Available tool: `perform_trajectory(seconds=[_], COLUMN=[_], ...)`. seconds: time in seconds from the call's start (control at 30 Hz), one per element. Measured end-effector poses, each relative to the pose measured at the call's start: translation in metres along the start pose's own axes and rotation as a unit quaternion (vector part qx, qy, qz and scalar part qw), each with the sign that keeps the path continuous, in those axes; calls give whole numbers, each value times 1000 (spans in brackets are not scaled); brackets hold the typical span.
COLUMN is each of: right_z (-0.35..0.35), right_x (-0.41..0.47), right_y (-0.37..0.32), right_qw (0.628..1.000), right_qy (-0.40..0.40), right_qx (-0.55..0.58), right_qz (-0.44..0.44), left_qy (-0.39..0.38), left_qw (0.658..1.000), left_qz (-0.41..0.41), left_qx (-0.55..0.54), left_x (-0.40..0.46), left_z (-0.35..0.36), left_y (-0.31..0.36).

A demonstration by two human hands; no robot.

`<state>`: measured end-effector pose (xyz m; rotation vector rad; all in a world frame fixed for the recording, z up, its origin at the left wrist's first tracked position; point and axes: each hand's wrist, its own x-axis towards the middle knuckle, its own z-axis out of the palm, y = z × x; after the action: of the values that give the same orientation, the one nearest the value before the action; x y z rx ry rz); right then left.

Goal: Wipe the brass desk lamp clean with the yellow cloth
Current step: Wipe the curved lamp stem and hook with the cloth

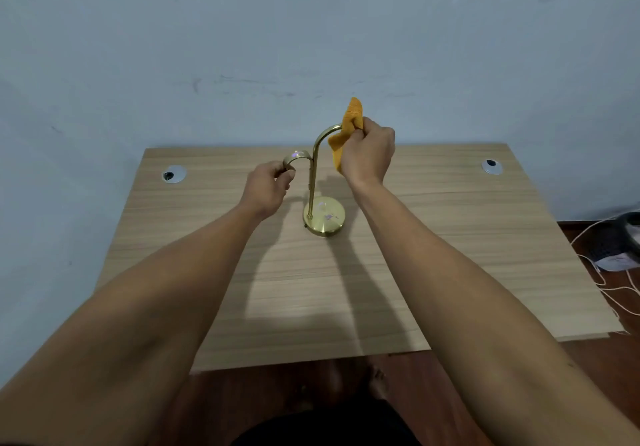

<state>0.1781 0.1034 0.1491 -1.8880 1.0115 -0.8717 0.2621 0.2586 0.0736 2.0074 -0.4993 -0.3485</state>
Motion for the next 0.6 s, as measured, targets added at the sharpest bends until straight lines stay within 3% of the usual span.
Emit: perform_trajectory(seconds=[0.1, 0.27, 0.4, 0.47, 0.53, 0.6], right_z=[5, 13, 14, 10, 6, -1], right_x=[-9, -21, -31, -38, -45, -51], right_y=[0, 12, 28, 32, 36, 39], right_qw=[999, 981, 960, 963, 978, 993], right_qy=[-13, -25, -74, -110, -139, -112], right_qx=[15, -24, -33, -28, -21, 16], right_qz=[-45, -193, -269, -243, -152, -40], left_qy=[-12, -15, -22, -21, -19, -22], left_qw=[1000, 1000, 999, 999, 999, 999], left_qz=[-3, 12, 14, 17, 16, 11], left_qx=[-4, 14, 29, 41, 39, 32], left_x=[-3, -5, -4, -2, 0, 0], left_z=[4, 11, 13, 12, 12, 12], left_y=[1, 5, 6, 5, 3, 1])
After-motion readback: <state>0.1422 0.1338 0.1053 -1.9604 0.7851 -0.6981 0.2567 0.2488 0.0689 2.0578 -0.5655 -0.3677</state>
